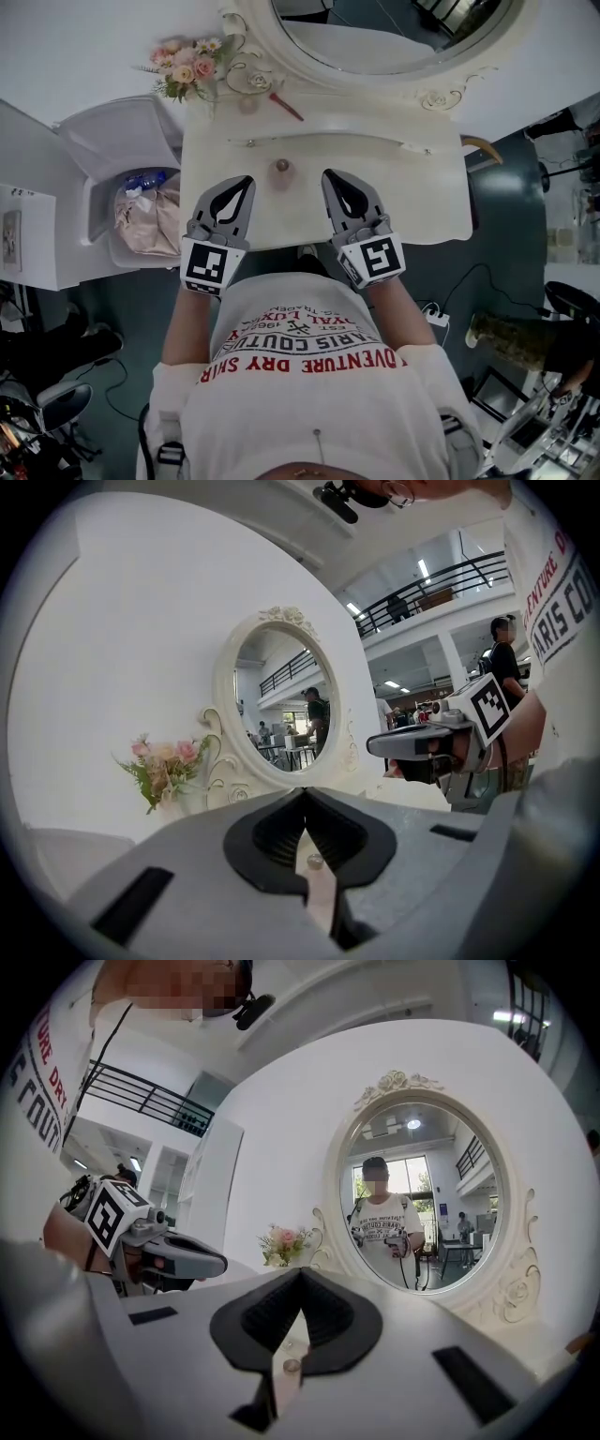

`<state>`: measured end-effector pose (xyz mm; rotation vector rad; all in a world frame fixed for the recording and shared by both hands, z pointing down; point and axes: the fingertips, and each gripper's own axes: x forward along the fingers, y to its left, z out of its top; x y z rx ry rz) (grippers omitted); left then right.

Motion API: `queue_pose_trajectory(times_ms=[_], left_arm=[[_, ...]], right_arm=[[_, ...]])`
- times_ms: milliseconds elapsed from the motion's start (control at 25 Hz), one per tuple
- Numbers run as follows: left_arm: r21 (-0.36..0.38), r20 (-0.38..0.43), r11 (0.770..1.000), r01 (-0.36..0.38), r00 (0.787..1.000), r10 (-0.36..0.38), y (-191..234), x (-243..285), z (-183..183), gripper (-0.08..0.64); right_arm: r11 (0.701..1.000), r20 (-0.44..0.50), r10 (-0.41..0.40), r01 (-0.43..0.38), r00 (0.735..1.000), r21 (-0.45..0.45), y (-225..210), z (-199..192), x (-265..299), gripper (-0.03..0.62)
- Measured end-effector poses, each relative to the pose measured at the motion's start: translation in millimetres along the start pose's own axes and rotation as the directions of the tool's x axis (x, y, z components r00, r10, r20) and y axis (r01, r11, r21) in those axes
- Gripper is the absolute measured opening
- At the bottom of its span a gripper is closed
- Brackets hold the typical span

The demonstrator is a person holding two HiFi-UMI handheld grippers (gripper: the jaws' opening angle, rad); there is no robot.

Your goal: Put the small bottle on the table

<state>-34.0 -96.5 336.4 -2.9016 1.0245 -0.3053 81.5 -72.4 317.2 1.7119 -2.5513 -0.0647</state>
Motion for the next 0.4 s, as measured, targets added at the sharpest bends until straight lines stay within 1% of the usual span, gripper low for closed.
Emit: queue_pose_trajectory(times_ms=[400], left_arm=[[-0.011, -0.026, 1.000, 0.007, 1.000, -0.007, 1.8, 3.8, -4.9, 0.008]], right_arm=[[1.000, -0.018, -0.005, 0.005, 1.000, -0.012, 0.3, -2.7, 8.4, -0.002]])
